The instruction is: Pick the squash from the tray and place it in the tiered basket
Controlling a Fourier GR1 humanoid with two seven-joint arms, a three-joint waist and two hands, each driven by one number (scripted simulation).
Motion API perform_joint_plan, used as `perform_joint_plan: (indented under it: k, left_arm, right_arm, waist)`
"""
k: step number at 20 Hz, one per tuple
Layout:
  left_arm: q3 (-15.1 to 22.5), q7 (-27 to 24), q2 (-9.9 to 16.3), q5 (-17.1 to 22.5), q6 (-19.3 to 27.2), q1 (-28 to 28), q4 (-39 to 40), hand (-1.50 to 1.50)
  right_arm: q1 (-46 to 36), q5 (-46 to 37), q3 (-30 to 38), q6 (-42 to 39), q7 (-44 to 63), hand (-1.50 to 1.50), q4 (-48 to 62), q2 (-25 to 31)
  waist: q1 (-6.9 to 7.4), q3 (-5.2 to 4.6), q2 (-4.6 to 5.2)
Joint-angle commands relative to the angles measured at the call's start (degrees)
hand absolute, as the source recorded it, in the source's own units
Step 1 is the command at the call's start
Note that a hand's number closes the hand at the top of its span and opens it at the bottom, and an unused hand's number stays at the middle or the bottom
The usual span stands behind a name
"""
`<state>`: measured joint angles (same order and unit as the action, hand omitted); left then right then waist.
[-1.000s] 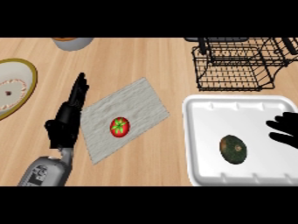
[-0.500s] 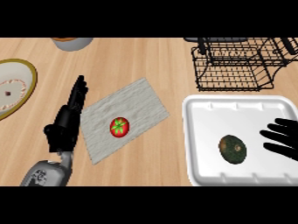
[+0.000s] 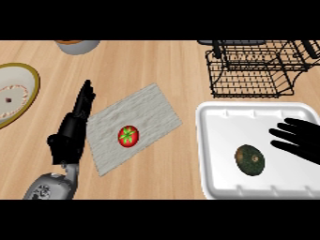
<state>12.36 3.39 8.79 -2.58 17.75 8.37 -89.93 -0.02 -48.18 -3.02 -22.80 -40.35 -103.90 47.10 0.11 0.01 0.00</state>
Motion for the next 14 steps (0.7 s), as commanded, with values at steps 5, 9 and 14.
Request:
perform_joint_plan:
  k: [5,9,14]
  left_arm:
    - [0.65,-0.02,-2.32,-1.34,-1.11,-3.00,-1.46,0.00]
    - [-2.06,-2.42,-3.26,-2.24,-0.92,1.11,4.10,0.00]
    - [-3.60,-0.96,-1.50,-1.97,-3.53,0.63,1.88,0.00]
  right_arm:
    - [-3.53,-1.88,0.46,-3.92,-3.61,-1.50,7.05,-2.01]
    - [-6.31,-6.34,-3.98,-0.94,-3.22,-1.50,11.57,-5.86]
    - [-5.55,-5.75,-2.90,1.35,-8.84,-1.50,15.40,-5.72]
  waist:
    - [0.05,-0.01,-0.03]
    - [0.04,-0.01,0.06]
    - [-0.04,-0.01,0.02]
